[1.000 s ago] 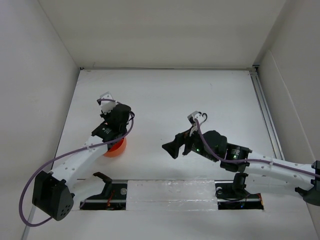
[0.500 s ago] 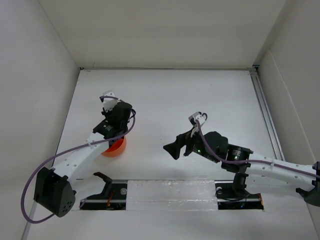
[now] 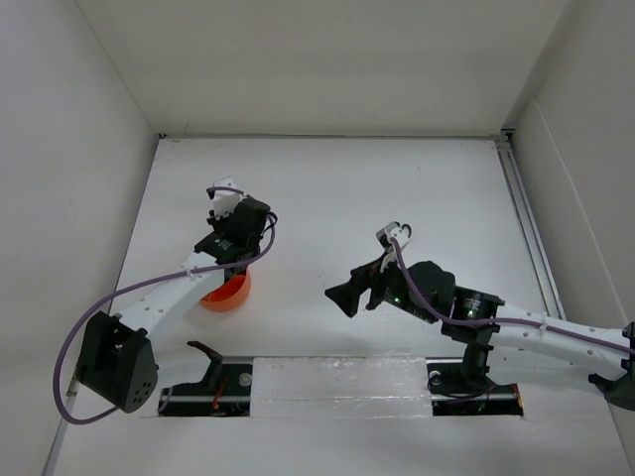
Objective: Sort the stationery into containers
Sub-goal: Place the pen in the storage box, then pick up the scissors from the center of the board.
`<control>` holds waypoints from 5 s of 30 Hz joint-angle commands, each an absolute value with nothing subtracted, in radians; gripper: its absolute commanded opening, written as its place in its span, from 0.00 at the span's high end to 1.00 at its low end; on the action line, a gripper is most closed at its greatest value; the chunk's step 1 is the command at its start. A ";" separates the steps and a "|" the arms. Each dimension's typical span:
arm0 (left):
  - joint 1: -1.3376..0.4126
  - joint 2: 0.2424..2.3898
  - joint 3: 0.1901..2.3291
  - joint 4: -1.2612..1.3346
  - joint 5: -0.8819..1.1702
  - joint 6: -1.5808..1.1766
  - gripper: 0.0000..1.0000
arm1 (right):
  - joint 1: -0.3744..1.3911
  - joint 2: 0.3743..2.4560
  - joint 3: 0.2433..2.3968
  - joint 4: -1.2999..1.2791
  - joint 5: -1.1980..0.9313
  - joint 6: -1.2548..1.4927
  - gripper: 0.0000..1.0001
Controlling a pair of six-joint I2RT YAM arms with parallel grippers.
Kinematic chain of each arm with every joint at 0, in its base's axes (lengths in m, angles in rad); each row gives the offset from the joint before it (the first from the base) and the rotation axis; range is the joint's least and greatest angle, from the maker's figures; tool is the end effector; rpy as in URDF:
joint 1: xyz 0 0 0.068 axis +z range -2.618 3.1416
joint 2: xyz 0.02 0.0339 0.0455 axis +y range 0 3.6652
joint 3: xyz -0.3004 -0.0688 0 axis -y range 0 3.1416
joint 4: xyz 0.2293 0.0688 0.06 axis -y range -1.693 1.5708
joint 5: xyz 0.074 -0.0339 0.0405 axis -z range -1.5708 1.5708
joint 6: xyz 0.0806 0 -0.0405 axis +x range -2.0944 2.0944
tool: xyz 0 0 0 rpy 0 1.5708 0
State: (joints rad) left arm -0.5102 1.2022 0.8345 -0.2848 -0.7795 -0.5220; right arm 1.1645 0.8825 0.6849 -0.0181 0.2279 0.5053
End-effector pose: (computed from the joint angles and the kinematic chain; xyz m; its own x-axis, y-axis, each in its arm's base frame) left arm 0.2473 -0.0735 0.2875 -0.3895 -0.1885 -0.9016 -0.3856 0.9223 -0.0262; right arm 0.1016 0.1901 0.3267 -0.4650 0.1125 -0.8782 -0.6657 0.6094 0.4305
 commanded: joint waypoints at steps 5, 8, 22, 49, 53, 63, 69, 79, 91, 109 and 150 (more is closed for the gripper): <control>-0.512 1.172 0.821 -0.305 -0.854 -0.561 1.00 | 1.161 0.865 0.683 0.011 0.209 0.511 0.00; -0.512 1.172 0.802 -0.305 -0.854 -0.571 1.00 | 1.161 0.865 0.683 0.011 0.209 0.511 0.00; -0.512 1.190 0.802 -0.314 -0.864 -0.603 0.85 | 1.161 0.865 0.683 0.011 0.209 0.511 0.00; -0.541 1.023 0.885 -0.267 -0.793 -0.555 0.42 | 1.137 0.972 0.707 -0.077 0.391 0.621 0.00; -0.541 1.032 0.977 -0.325 -0.752 -0.555 0.00 | 1.105 1.061 0.761 -0.228 0.575 0.824 0.00; -0.541 0.815 1.134 -0.483 -0.507 -0.726 0.00 | 0.695 1.173 0.844 -0.383 0.532 0.893 0.00; -0.541 0.574 1.013 -0.348 -0.307 -0.598 0.00 | 0.430 1.307 0.965 -0.443 0.524 0.749 0.04; -0.541 0.632 0.960 -0.442 -0.318 -0.515 0.00 | 0.219 1.618 1.144 -0.445 0.315 0.531 0.22; -0.531 0.603 0.906 -0.400 -0.232 -0.466 0.00 | 0.238 1.750 1.173 -0.411 0.227 0.465 0.30; -0.531 0.557 0.907 -0.419 -0.281 -0.476 0.00 | 0.238 1.922 1.327 -0.591 0.192 0.377 0.82; -0.558 0.851 0.807 -0.051 0.449 -0.583 0.28 | 0.963 1.311 1.288 -0.288 0.241 0.546 1.00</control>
